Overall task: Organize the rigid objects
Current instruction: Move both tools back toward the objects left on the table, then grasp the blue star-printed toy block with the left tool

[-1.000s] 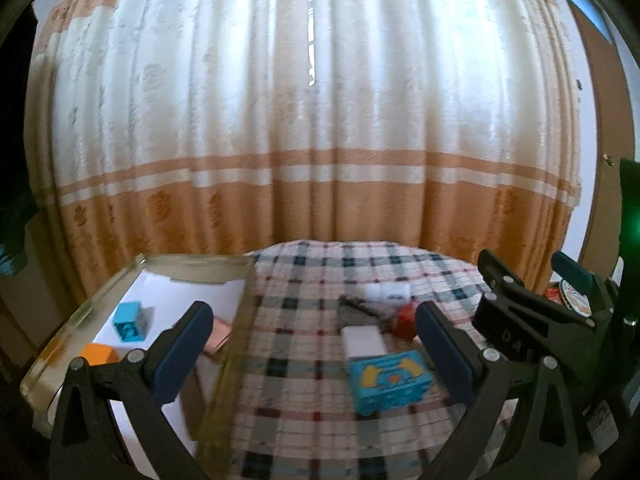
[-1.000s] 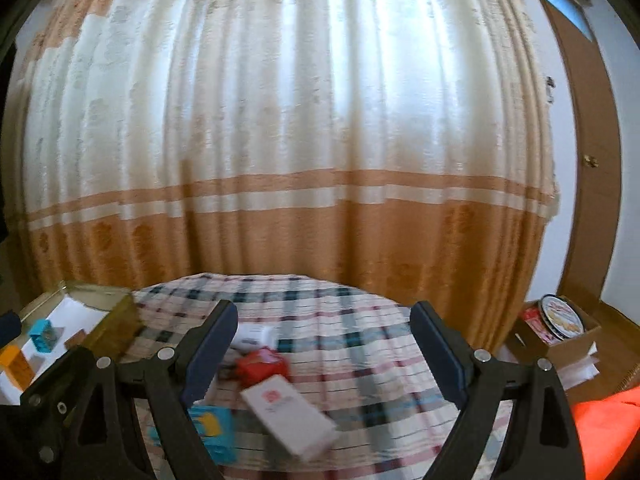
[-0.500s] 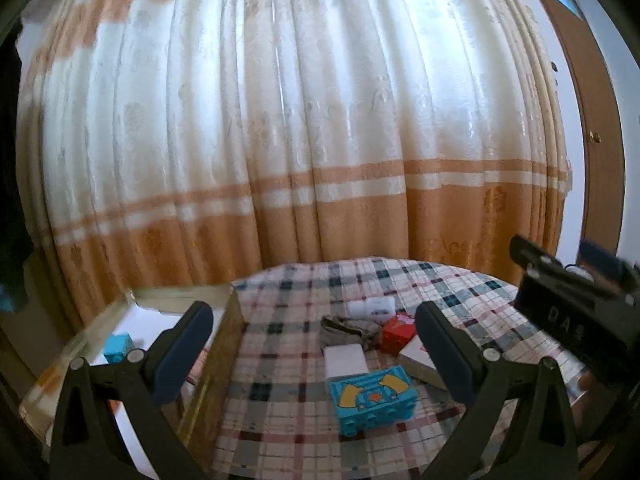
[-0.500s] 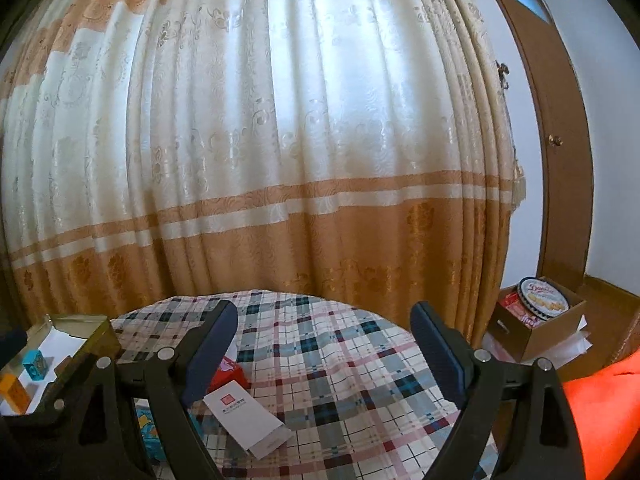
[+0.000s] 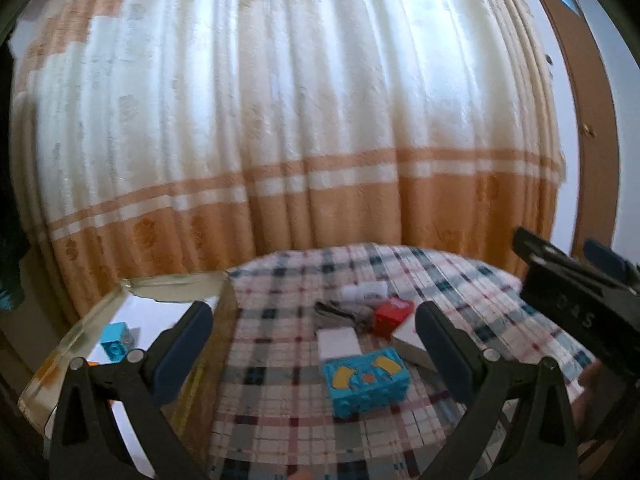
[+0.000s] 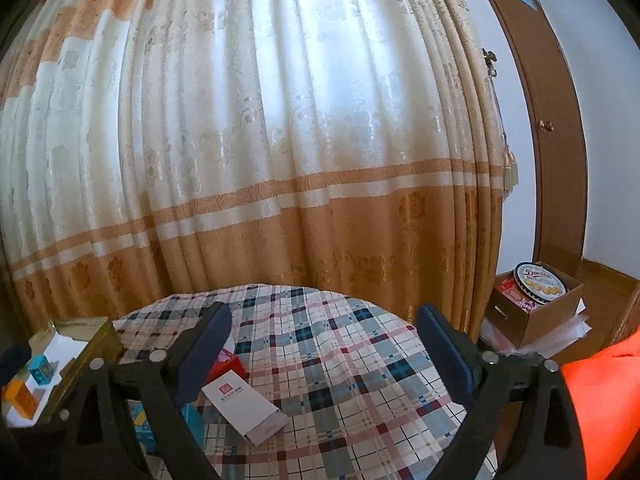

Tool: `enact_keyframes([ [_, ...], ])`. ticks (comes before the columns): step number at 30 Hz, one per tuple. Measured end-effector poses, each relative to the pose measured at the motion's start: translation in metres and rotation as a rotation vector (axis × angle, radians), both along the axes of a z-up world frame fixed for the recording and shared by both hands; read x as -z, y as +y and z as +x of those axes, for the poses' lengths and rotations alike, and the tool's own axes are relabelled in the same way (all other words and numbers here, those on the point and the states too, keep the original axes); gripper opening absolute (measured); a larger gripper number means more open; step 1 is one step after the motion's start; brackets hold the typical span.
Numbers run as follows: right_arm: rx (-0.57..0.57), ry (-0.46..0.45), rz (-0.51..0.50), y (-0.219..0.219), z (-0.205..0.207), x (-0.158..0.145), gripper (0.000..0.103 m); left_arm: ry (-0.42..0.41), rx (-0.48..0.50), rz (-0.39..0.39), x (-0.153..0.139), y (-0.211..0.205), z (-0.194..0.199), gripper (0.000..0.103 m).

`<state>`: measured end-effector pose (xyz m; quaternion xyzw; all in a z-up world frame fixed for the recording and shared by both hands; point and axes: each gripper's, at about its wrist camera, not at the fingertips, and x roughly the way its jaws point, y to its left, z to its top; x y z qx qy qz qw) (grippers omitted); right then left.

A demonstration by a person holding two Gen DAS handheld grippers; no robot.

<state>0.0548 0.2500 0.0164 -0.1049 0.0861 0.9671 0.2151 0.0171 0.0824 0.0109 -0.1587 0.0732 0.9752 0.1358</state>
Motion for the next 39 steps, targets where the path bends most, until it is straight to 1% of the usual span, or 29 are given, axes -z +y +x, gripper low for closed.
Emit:
enact_keyframes([
  [7,0.002,-0.011,-0.019,0.004,-0.001,0.001,0.096,-0.032,0.001,-0.011,0.003,0.002,-0.001,0.103],
  [12,-0.004,-0.011,-0.010,0.003,-0.002,0.002,0.096,-0.035,0.045,-0.049,0.004,0.011,0.002,0.103],
  [15,-0.008,-0.014,-0.011,0.003,-0.004,0.002,0.096,-0.050,0.060,-0.074,0.006,0.016,0.002,0.103],
  [19,-0.016,-0.009,-0.037,0.007,-0.003,0.003,0.096,-0.075,0.081,-0.078,0.007,0.019,0.002,0.103],
  [22,-0.025,-0.013,-0.063,0.011,-0.003,0.005,0.096,-0.114,0.121,-0.084,0.010,0.024,0.000,0.103],
  [23,-0.027,-0.013,-0.072,0.012,-0.003,0.005,0.096,-0.134,0.128,-0.085,0.012,0.025,-0.001,0.103],
  [26,-0.035,-0.022,-0.112,0.018,-0.003,0.007,0.096,-0.156,0.137,-0.082,0.014,0.026,-0.002,0.103],
  [28,-0.040,-0.037,-0.149,0.023,-0.004,0.010,0.096,-0.181,0.129,-0.066,0.014,0.024,-0.006,0.103],
  [30,-0.045,-0.045,-0.180,0.028,-0.004,0.012,0.096,-0.243,0.118,-0.026,0.017,0.022,-0.015,0.103],
  [32,-0.050,-0.053,-0.207,0.031,-0.005,0.015,0.096,-0.295,0.105,-0.005,0.022,0.022,-0.023,0.103],
  [33,-0.051,-0.057,-0.219,0.032,-0.006,0.016,0.096,-0.339,0.102,-0.001,0.026,0.024,-0.030,0.103],
  [36,-0.051,-0.065,-0.241,0.034,-0.007,0.019,0.096,-0.404,0.098,0.015,0.033,0.027,-0.043,0.102],
  [39,-0.052,-0.065,-0.253,0.035,-0.006,0.020,0.096,-0.477,0.072,0.040,0.040,0.026,-0.055,0.094],
])
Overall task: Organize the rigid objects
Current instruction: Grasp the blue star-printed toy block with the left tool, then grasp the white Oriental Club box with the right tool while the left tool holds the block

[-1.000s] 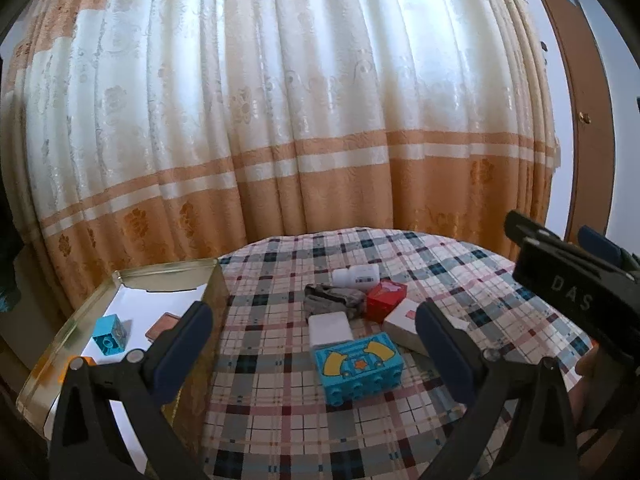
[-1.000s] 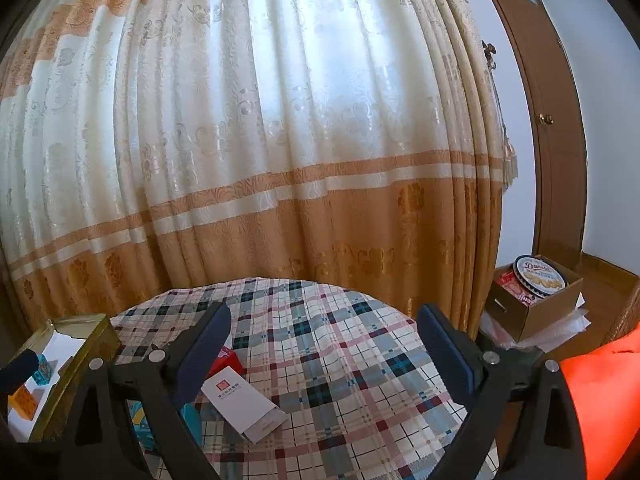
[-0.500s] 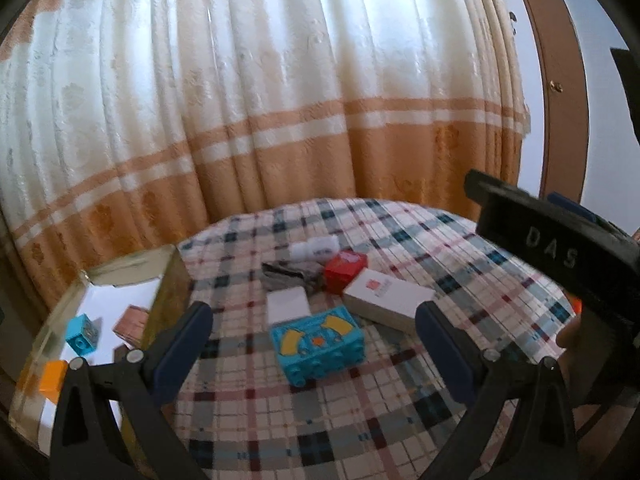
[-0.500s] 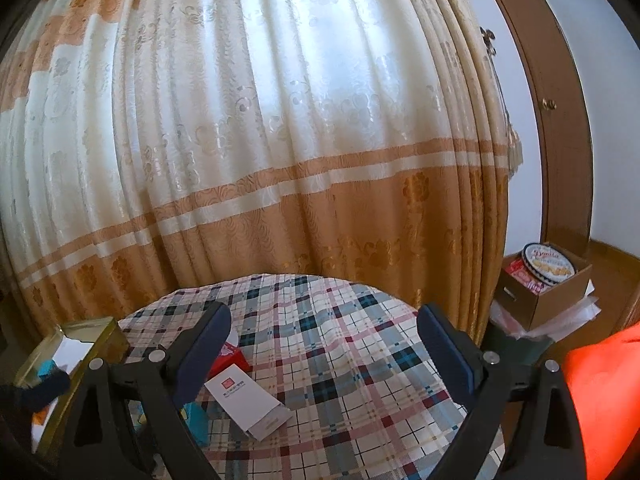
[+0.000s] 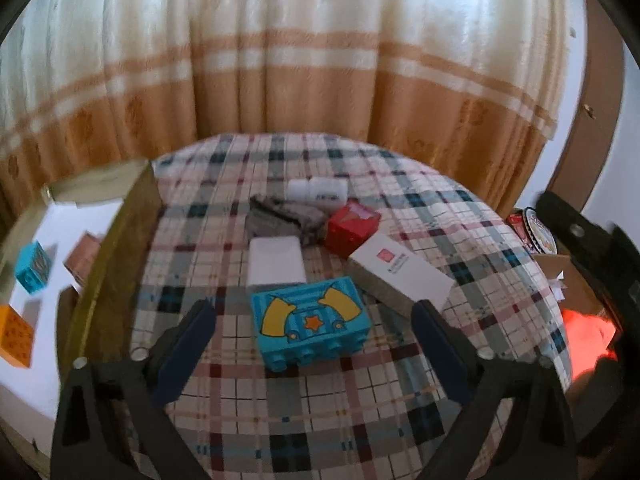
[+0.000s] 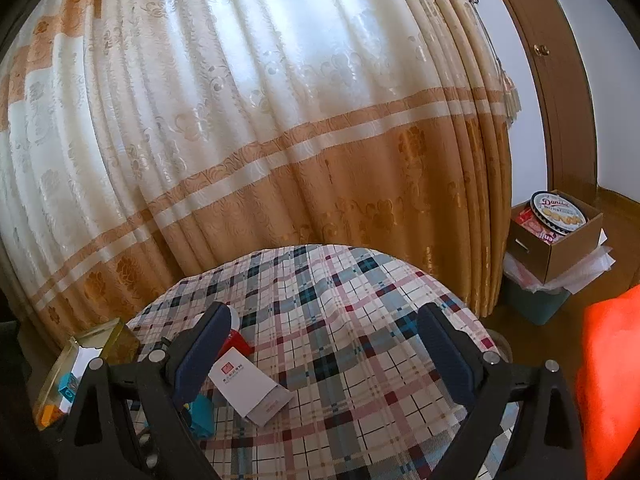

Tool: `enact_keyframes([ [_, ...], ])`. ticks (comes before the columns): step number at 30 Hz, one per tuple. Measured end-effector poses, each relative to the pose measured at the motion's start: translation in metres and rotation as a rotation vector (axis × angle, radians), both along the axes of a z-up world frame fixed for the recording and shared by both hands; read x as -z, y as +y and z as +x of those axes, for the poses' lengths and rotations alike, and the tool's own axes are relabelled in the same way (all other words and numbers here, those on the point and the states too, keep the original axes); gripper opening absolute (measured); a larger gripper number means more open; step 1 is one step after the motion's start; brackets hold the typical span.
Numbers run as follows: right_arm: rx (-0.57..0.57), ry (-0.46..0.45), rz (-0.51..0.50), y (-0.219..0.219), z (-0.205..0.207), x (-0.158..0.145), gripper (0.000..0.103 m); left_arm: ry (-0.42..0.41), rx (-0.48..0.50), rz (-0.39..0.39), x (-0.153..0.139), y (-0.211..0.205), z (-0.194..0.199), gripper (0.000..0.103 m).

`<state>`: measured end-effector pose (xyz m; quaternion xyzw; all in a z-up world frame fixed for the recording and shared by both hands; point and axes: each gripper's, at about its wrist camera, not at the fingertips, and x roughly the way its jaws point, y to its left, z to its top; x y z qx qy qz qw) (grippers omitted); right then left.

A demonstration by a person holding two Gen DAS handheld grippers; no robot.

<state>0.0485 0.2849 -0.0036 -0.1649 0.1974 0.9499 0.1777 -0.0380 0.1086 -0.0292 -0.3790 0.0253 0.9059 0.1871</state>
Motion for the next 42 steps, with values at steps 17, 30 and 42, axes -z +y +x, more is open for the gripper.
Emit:
enact_keyframes([
  [17,-0.009,-0.052,-0.052,0.008,-0.009,0.007,0.096,-0.148,-0.006,0.017,0.025,0.000,-0.022,0.073],
  [30,-0.017,-0.094,-0.091,0.014,-0.016,0.014,0.096,-0.141,0.023,0.043,0.013,-0.018,-0.003,0.070],
  [42,-0.139,-0.162,0.004,-0.011,-0.034,0.012,0.096,-0.085,0.042,0.082,-0.002,-0.034,0.012,0.070],
])
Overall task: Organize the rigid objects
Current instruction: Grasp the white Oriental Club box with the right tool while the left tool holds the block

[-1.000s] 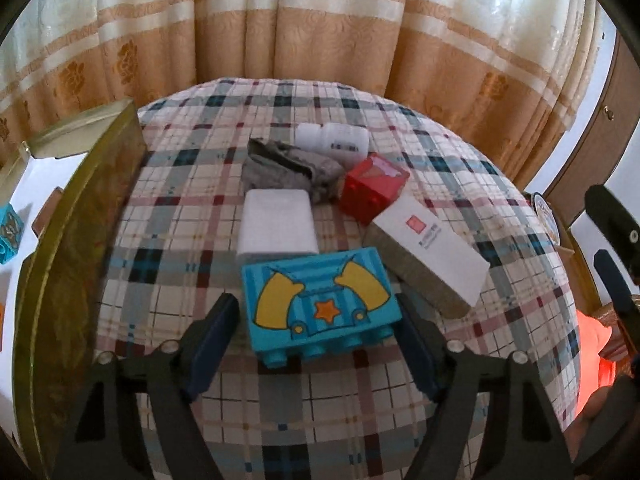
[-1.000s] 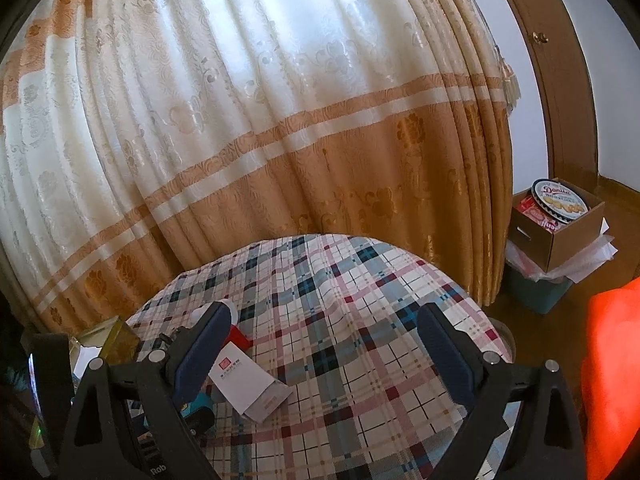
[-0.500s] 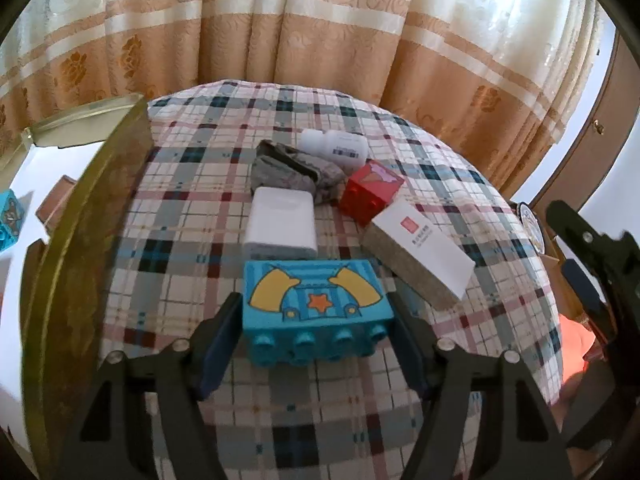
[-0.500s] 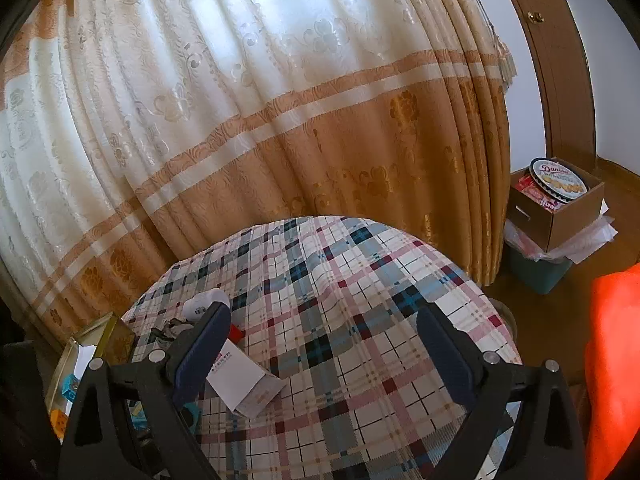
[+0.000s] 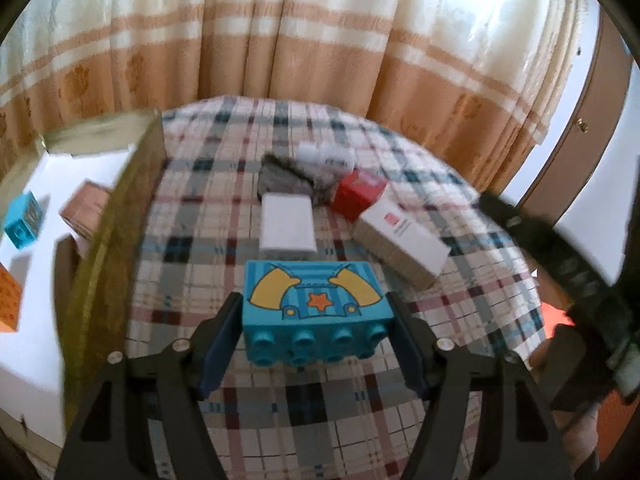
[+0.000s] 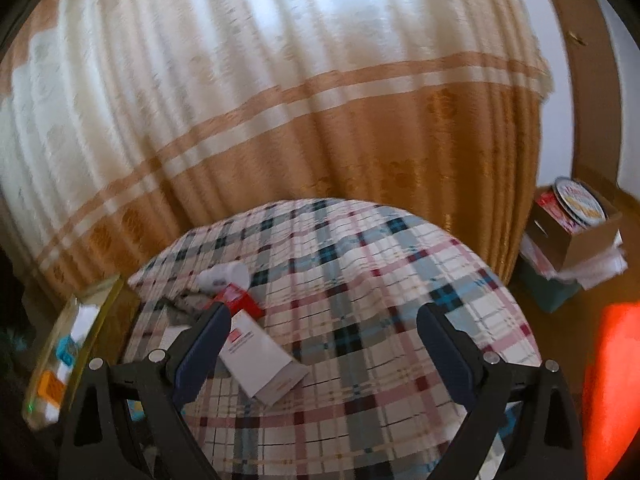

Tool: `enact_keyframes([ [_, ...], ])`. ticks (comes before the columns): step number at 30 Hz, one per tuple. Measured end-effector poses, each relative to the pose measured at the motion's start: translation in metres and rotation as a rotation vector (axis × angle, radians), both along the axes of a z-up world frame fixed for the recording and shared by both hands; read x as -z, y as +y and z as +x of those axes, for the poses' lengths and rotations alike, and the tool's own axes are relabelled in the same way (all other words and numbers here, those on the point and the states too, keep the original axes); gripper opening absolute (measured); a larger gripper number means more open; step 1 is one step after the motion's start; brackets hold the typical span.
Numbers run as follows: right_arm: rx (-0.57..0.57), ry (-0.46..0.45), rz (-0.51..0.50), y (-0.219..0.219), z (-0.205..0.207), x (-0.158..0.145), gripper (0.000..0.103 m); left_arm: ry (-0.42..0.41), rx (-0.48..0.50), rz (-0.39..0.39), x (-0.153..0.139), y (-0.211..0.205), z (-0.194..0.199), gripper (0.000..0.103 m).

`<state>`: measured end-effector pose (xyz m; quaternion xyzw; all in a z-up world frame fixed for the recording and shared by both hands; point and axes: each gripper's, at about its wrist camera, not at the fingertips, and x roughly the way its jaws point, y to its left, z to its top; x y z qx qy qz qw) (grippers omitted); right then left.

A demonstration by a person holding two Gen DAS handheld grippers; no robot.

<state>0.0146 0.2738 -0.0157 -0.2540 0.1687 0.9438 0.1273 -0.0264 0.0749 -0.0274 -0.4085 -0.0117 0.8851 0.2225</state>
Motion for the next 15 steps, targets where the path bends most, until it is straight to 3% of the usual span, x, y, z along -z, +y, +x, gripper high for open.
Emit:
enact_keyframes([
  [5,-0.107,-0.098,0.061,-0.019,-0.022,0.006,0.096,0.070,-0.028,0.011,-0.016,-0.013,0.007,0.070],
  [11,-0.177,-0.185,0.049,-0.025,-0.038,0.018,0.095,0.062,-0.042,0.016,-0.017,-0.023,0.004,0.070],
  [15,-0.228,-0.259,0.081,-0.037,-0.050,0.026,0.087,0.053,-0.042,0.022,-0.016,-0.025,0.004,0.070],
])
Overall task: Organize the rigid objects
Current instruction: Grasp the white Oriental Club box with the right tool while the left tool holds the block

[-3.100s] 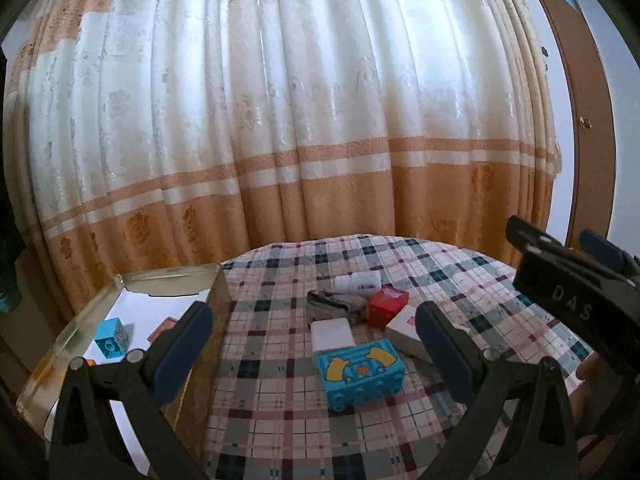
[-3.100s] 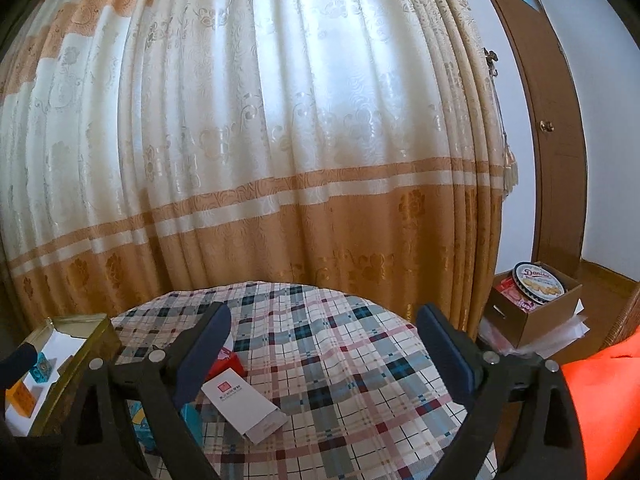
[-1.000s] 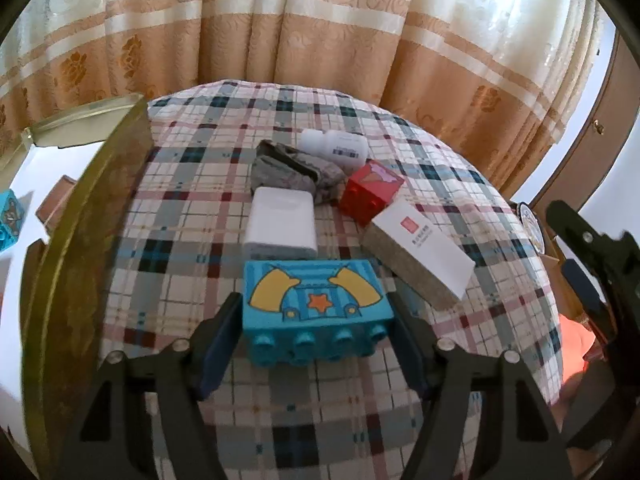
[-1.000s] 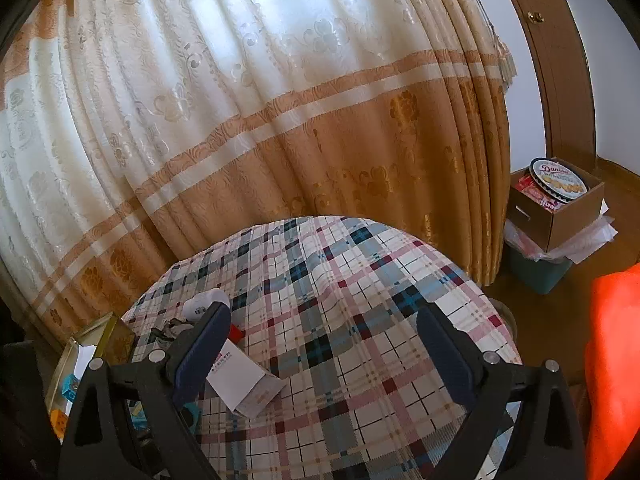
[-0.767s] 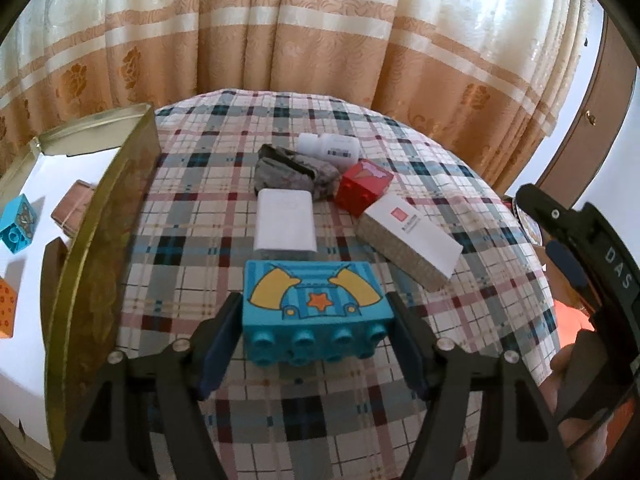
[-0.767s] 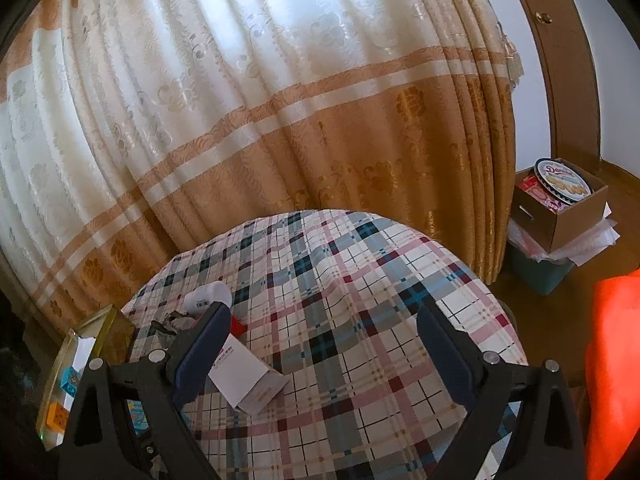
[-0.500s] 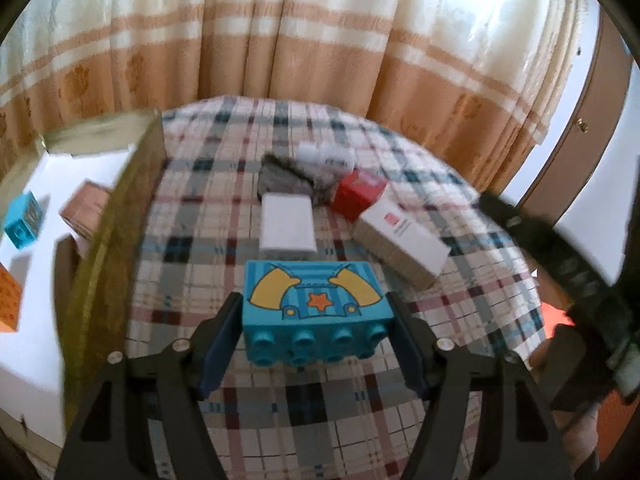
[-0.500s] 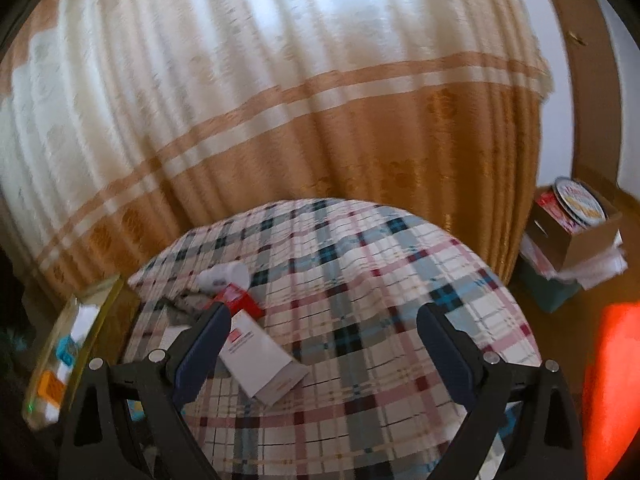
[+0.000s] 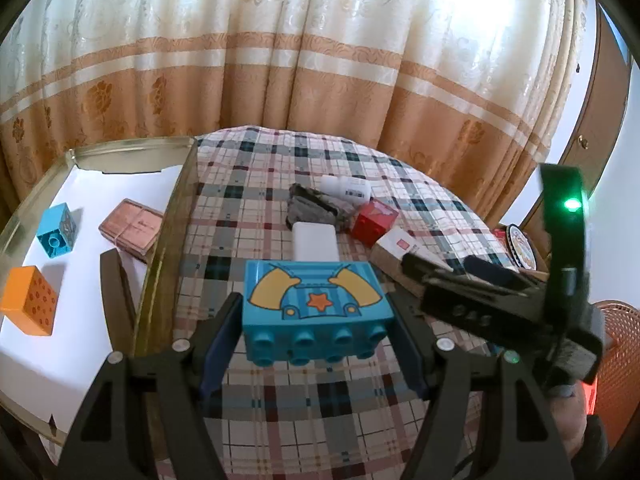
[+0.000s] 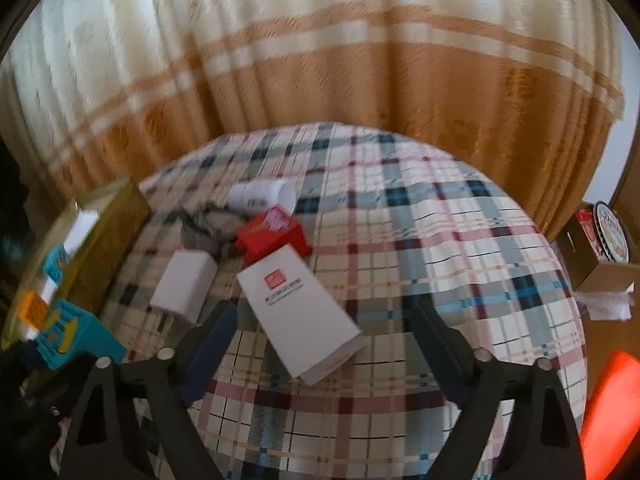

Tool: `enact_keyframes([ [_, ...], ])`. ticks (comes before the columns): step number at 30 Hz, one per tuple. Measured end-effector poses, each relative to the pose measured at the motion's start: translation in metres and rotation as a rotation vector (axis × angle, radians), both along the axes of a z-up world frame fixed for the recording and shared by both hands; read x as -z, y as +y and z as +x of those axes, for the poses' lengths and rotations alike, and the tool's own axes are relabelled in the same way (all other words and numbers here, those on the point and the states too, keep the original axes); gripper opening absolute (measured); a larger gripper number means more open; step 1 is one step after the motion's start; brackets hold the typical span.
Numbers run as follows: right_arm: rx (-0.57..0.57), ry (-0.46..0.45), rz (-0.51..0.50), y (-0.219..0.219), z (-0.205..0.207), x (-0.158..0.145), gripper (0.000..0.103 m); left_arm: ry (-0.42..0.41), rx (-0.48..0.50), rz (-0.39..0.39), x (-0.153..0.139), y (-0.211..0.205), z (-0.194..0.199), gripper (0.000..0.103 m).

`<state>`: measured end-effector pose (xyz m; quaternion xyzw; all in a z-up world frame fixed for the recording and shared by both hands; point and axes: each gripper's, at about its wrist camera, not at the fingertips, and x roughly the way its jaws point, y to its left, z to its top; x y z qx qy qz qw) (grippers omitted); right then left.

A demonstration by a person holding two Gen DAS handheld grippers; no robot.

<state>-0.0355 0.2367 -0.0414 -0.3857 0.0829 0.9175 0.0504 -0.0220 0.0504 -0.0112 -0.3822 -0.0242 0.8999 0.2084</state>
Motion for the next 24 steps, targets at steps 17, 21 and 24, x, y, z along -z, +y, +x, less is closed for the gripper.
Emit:
enact_keyframes([
  [17,-0.050,-0.129,0.098,-0.018,-0.018,0.017,0.063,-0.005,0.002,0.031,-0.004,-0.007,0.006,0.070],
  [21,-0.071,-0.122,0.107,-0.022,-0.018,0.016,0.053,-0.005,0.002,0.035,-0.004,-0.009,0.006,0.070],
  [24,-0.077,-0.118,0.105,-0.024,-0.017,0.015,0.046,-0.003,0.004,0.038,-0.004,-0.011,0.006,0.070],
])
